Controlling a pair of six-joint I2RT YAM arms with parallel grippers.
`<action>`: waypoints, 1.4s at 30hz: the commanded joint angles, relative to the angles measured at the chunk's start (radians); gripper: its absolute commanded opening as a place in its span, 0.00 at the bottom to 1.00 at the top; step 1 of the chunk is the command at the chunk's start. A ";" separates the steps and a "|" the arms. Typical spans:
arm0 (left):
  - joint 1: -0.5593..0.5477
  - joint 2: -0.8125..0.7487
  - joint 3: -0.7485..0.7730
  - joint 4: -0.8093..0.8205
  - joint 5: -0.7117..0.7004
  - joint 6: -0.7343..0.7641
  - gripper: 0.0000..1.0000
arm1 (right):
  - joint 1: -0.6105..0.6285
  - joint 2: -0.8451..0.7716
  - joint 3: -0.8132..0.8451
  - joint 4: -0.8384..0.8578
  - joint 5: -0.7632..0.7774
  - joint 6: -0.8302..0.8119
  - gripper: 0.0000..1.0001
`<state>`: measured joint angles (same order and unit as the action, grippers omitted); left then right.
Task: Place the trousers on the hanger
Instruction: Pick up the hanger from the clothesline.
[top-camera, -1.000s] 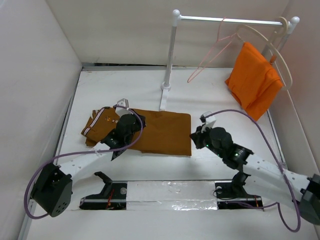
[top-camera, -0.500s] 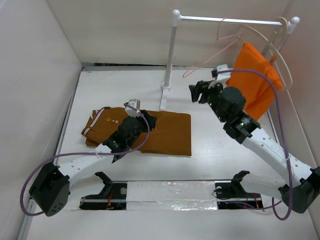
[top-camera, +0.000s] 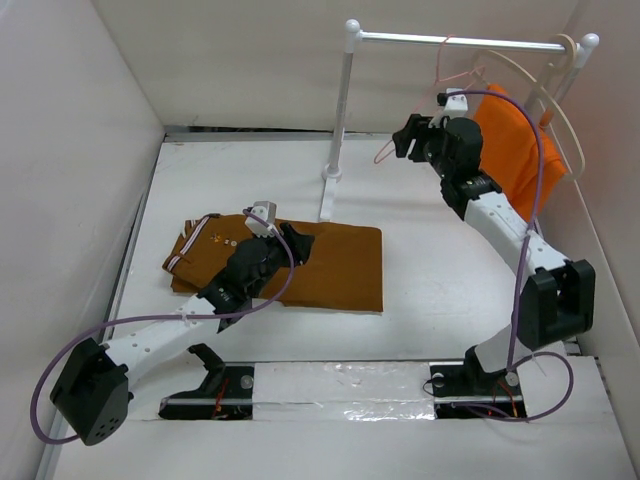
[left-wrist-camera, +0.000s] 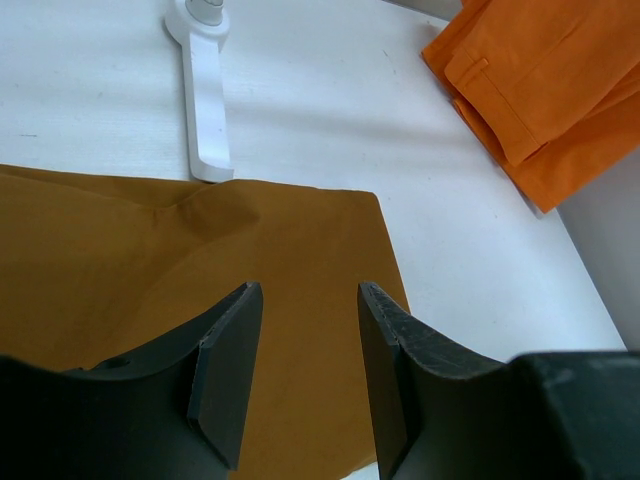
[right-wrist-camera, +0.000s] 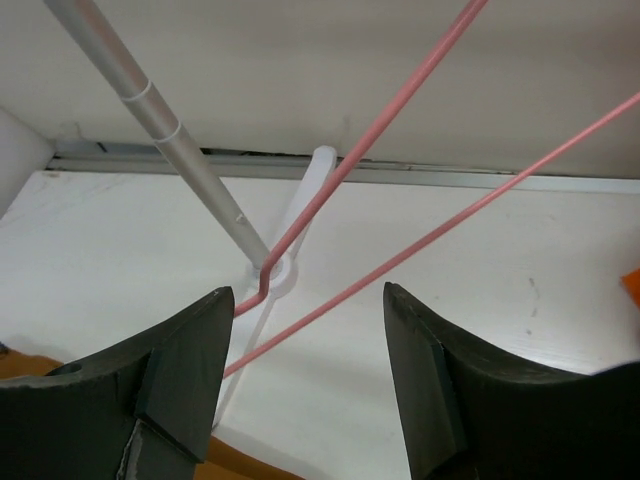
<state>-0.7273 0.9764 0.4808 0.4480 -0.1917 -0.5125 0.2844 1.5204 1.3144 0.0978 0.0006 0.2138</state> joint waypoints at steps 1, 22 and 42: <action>-0.003 -0.015 0.001 0.034 0.020 0.014 0.41 | -0.014 0.030 0.065 0.131 -0.134 0.052 0.66; -0.003 -0.012 -0.007 0.049 0.021 0.009 0.60 | -0.057 -0.021 -0.072 0.316 -0.291 0.067 0.00; -0.003 0.067 0.062 0.138 0.083 0.020 0.54 | -0.079 -0.232 -0.397 0.290 -0.393 -0.063 0.00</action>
<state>-0.7273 1.0348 0.4873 0.5053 -0.1532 -0.4919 0.2153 1.3075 0.9478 0.4080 -0.3225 0.2039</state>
